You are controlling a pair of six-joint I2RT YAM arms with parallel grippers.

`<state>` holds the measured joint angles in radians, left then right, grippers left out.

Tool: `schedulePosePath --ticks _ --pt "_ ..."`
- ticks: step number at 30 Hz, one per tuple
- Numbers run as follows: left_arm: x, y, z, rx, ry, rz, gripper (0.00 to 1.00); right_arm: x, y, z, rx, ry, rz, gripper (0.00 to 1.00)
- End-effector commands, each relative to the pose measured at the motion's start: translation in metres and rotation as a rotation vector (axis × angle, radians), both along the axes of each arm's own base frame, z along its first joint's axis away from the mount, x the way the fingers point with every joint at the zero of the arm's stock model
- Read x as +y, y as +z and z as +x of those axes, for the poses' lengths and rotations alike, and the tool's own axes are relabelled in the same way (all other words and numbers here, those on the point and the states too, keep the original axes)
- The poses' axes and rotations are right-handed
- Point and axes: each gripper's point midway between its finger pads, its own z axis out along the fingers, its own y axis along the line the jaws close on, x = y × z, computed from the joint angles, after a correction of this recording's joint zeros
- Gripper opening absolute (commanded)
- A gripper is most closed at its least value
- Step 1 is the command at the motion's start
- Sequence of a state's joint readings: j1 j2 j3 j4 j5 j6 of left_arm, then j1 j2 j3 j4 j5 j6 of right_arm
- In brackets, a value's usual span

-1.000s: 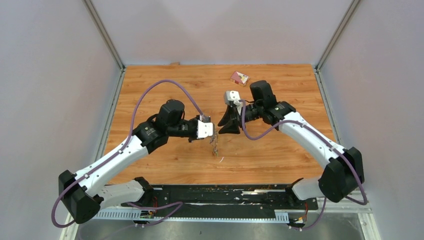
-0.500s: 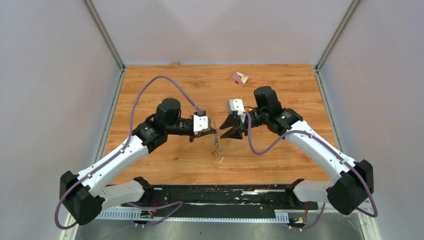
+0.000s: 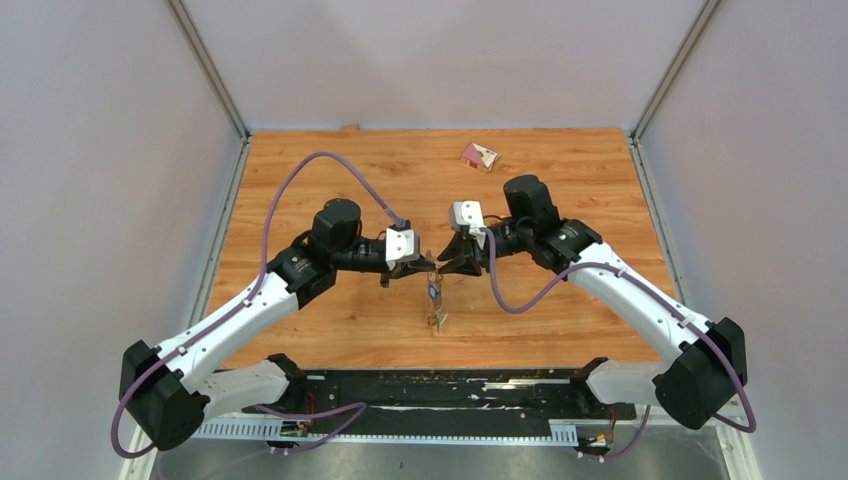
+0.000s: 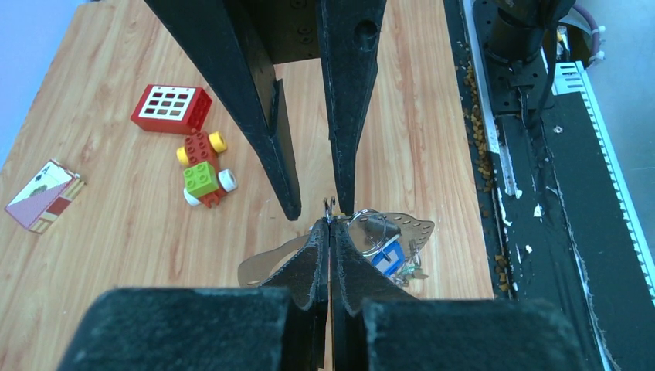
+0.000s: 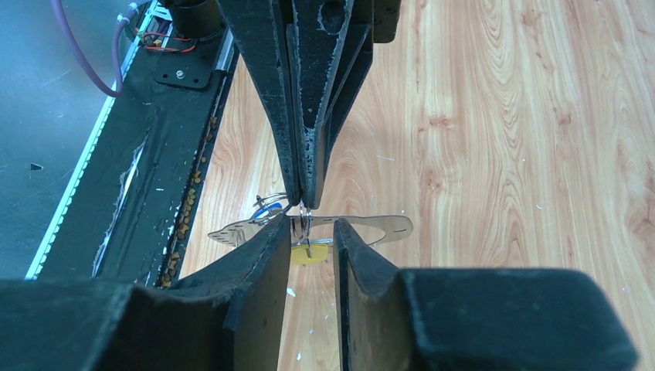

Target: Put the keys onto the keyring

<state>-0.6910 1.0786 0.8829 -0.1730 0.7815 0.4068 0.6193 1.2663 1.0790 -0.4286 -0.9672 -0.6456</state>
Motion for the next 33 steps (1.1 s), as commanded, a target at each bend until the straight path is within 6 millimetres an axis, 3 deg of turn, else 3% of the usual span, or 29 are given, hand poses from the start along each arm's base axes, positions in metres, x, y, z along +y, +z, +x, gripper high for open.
schedulePosePath --ticks 1,8,17,33 --pt "-0.002 0.028 -0.001 -0.055 -0.013 -0.083 0.0 0.004 0.004 0.0 -0.037 0.018 0.021 0.28" --pt "-0.002 0.031 0.0 -0.051 -0.011 -0.093 0.0 0.01 -0.001 -0.005 -0.028 0.038 0.009 0.27" --pt "0.0 0.029 -0.001 -0.049 -0.008 -0.095 0.0 0.009 0.003 -0.003 -0.054 0.018 0.007 0.0" --pt "0.003 0.021 0.002 -0.05 0.006 -0.088 0.0 0.001 0.006 0.001 -0.1 -0.01 -0.03 0.0"
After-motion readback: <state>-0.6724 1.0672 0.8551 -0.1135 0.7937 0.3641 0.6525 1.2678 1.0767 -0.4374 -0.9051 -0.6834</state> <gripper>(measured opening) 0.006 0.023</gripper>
